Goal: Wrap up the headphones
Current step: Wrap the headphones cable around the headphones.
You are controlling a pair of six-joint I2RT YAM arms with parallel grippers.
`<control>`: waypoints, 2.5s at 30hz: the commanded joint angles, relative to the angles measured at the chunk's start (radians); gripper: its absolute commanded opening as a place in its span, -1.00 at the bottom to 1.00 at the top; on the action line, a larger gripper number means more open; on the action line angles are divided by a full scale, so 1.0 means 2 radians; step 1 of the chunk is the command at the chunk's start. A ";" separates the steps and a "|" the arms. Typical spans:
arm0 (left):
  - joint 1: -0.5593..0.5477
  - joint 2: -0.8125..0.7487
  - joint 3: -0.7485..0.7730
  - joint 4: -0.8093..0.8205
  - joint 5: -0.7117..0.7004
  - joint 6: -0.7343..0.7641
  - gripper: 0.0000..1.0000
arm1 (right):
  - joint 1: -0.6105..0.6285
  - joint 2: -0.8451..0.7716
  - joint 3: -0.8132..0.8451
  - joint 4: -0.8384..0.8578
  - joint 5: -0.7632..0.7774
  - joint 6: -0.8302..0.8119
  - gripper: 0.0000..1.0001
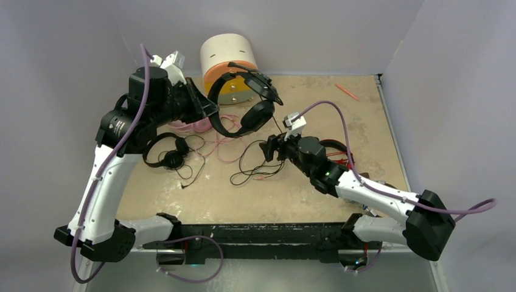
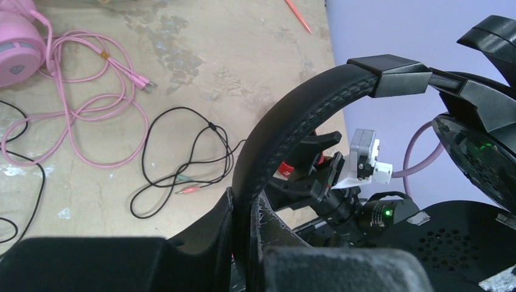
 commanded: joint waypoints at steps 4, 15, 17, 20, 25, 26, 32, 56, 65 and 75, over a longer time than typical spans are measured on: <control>0.002 -0.011 0.028 0.031 0.026 -0.021 -1.00 | -0.007 -0.016 0.036 -0.001 0.095 -0.034 0.65; 0.002 0.002 0.015 0.044 0.017 -0.028 -1.00 | -0.040 -0.059 0.015 -0.018 0.003 0.014 0.70; 0.002 0.001 0.010 0.048 0.029 -0.032 -1.00 | -0.041 -0.056 0.016 -0.014 -0.012 0.001 0.73; 0.002 -0.011 -0.007 0.063 0.037 -0.038 -1.00 | -0.043 -0.028 0.041 -0.028 -0.030 -0.022 0.72; 0.002 -0.009 -0.004 0.057 0.046 -0.041 -1.00 | -0.059 0.029 0.067 -0.013 -0.044 -0.019 0.63; 0.002 -0.007 -0.004 0.054 0.051 -0.044 -1.00 | -0.061 0.039 0.068 -0.003 -0.051 -0.015 0.57; 0.002 -0.005 -0.035 0.070 0.066 -0.101 -1.00 | -0.058 0.082 0.064 0.075 -0.144 -0.018 -0.06; 0.002 -0.017 -0.156 0.091 -0.182 -0.188 -1.00 | 0.139 0.042 0.020 0.079 -0.210 0.041 -1.00; 0.002 -0.033 -0.277 0.162 -0.325 -0.093 -1.00 | 0.140 0.035 0.144 -0.138 -0.162 0.014 -1.00; -0.003 -0.008 -0.320 0.140 -0.286 0.045 -1.00 | 0.140 0.096 0.321 -0.324 0.052 -0.128 -1.00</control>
